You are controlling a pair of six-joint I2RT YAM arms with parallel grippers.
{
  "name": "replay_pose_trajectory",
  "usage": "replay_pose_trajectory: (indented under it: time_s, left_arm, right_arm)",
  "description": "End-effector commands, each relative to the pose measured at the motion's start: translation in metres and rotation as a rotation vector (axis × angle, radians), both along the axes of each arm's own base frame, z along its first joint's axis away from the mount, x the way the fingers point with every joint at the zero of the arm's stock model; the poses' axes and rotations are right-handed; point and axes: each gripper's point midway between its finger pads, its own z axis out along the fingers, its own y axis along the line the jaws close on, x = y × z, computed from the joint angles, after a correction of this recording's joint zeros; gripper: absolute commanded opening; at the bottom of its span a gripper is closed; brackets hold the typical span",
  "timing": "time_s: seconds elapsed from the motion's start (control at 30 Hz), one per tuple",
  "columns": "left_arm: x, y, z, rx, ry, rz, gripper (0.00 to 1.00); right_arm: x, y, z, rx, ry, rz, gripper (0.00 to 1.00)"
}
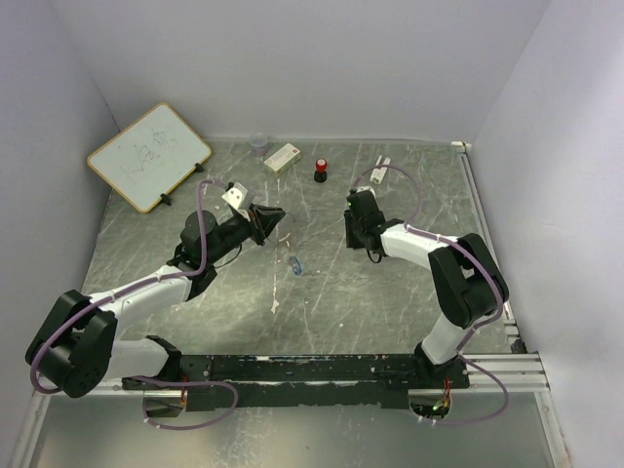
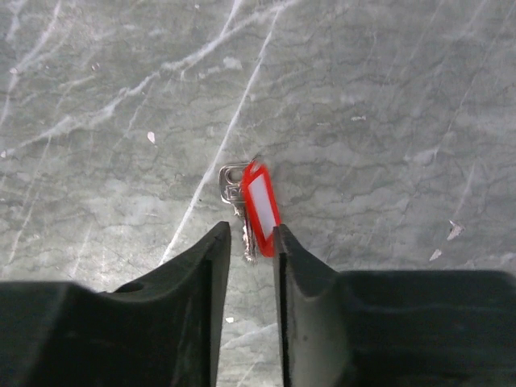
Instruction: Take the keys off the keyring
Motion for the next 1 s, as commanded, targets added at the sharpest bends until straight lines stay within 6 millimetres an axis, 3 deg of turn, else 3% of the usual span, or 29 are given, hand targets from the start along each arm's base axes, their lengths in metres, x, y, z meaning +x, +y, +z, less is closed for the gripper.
replay_pose_trajectory:
  time_s: [0.0,0.2,0.33,0.7,0.97]
  left_arm:
    - [-0.005,-0.002,0.017,-0.043,-0.048,-0.029,0.08]
    - [-0.006,-0.004,0.016,-0.042,-0.04,-0.046,0.08]
    - [-0.007,-0.006,0.02,-0.044,-0.045,-0.061,0.08]
    - [-0.01,-0.012,0.039,-0.06,-0.065,-0.101,0.07]
    - [-0.017,-0.014,0.06,-0.097,-0.077,-0.128,0.07]
  right_arm:
    - [0.017,0.004,0.018,0.035,-0.078,-0.023,0.34]
    - [0.017,0.0,0.042,0.04,-0.143,-0.021,0.42]
    - [0.01,0.014,0.065,0.116,-0.21,0.068,0.42]
    - [-0.039,0.082,0.11,0.365,-0.408,0.402,0.41]
    - [-0.079,0.141,0.113,0.409,-0.482,0.62,0.41]
